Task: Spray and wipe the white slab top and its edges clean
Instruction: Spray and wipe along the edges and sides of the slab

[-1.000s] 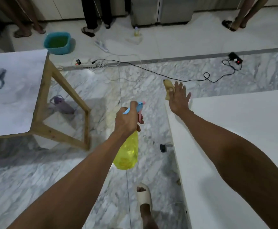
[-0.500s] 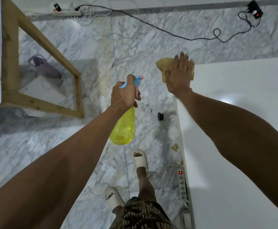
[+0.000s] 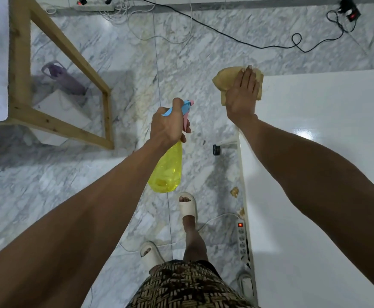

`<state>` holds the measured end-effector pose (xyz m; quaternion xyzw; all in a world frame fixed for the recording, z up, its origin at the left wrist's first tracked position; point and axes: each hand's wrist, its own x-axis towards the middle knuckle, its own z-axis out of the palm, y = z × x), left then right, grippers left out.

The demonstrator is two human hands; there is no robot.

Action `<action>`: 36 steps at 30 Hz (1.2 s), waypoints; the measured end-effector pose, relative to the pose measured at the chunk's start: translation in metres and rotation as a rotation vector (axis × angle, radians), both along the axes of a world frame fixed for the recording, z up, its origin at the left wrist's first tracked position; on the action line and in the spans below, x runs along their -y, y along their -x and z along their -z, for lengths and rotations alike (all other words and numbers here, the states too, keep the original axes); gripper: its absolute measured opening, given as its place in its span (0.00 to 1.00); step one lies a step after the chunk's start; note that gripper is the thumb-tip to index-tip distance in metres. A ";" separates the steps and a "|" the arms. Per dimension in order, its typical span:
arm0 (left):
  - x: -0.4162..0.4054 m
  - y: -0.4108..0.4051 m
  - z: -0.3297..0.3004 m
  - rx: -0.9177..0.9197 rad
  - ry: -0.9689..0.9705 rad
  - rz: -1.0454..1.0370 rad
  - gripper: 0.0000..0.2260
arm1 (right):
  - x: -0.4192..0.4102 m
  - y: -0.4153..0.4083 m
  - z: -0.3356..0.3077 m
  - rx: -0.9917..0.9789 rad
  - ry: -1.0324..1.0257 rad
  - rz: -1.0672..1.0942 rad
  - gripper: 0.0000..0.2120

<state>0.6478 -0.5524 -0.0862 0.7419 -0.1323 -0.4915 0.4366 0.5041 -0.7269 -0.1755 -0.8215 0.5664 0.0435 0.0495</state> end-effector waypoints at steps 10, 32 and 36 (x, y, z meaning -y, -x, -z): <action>-0.024 0.005 -0.001 0.030 -0.049 -0.030 0.35 | -0.024 0.022 -0.005 0.007 -0.008 -0.051 0.30; -0.193 0.116 -0.024 0.052 0.040 0.061 0.31 | -0.258 0.176 -0.010 0.221 0.003 -0.028 0.31; -0.248 0.146 -0.029 0.050 0.045 0.066 0.29 | -0.323 0.219 -0.007 0.246 0.025 -0.050 0.32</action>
